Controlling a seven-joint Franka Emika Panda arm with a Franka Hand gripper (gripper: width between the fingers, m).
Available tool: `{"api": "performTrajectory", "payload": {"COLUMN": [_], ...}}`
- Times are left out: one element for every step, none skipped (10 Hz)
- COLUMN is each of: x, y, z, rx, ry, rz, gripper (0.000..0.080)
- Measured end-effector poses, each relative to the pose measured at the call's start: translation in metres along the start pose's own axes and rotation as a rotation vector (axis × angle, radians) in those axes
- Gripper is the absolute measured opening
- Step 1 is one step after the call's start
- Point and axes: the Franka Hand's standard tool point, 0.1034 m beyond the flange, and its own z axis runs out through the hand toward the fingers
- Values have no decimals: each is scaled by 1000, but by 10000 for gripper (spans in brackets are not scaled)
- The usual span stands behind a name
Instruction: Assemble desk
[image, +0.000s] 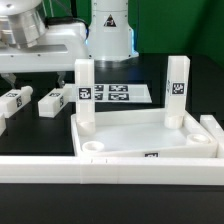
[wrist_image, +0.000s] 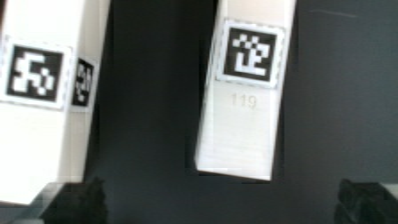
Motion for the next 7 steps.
{"api": "performTrajectory", "payload": {"x": [-5,-13,-18,-23,-27,-25,-26], "y": [-1,-1,1,1,1,2,3], "z": [1,3,5,6,10,15,19], "rx": [26,48,40,44,53,50,49], "ry": [-112,-218,-307,-366,-427,-422,-426], "rz": [12,21,5,3,8,16,27], "gripper": [649,649,649,649,649,649,649]}}
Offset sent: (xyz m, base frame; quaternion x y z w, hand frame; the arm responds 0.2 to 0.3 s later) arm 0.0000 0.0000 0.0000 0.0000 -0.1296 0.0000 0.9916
